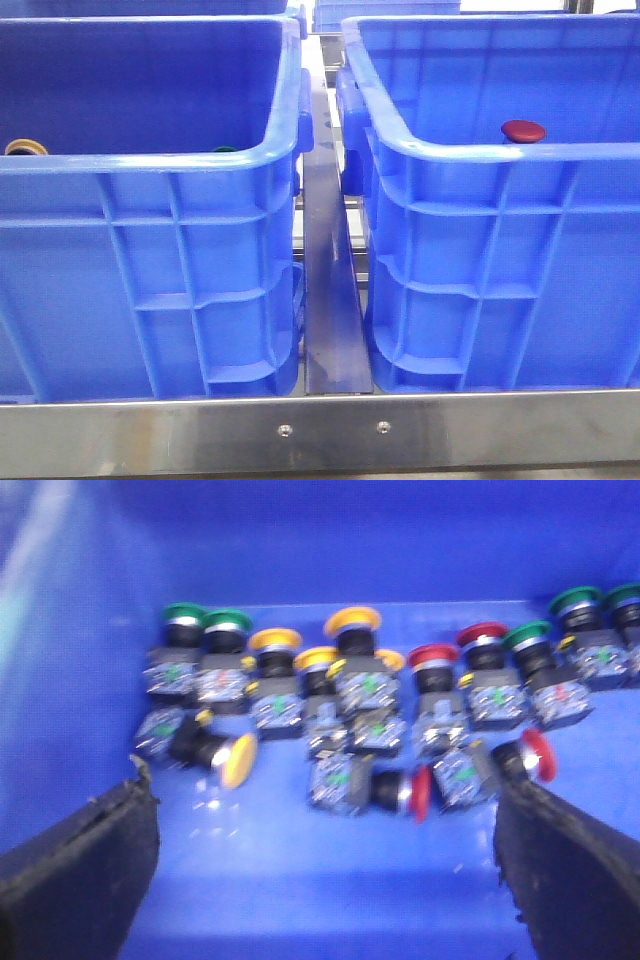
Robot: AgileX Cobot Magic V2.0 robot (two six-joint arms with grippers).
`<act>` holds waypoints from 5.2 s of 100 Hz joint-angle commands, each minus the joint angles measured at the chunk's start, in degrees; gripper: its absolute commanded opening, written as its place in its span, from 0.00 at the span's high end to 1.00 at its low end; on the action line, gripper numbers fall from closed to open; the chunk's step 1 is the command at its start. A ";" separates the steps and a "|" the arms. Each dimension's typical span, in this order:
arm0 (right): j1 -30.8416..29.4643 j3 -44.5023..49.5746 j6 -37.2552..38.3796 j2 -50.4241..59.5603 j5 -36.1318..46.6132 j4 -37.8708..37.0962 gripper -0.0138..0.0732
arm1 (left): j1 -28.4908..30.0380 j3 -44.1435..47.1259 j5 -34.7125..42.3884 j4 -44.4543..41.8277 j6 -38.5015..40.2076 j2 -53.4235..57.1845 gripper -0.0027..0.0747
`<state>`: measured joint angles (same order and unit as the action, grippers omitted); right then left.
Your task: Pick red and yellow buttons and place in box
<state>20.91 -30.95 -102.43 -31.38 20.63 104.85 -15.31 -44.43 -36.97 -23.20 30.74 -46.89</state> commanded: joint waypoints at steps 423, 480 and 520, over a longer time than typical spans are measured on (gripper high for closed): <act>-0.04 -1.37 -0.54 0.00 -17.30 5.84 0.89 | -49.12 -23.50 -2.04 -1.82 -3.22 -17.92 0.99; -0.04 -1.63 17.28 -3.97 -33.50 5.94 0.21 | -49.12 -23.50 -2.04 -1.82 -3.22 -17.92 0.99; -0.04 -9.84 29.58 -25.52 -60.88 5.97 0.22 | -49.12 -23.50 -2.04 -1.82 -3.22 -17.92 0.99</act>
<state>20.91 -36.77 -74.73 -54.26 -32.91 103.26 -64.12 -66.42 -42.31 -23.62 27.48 -66.30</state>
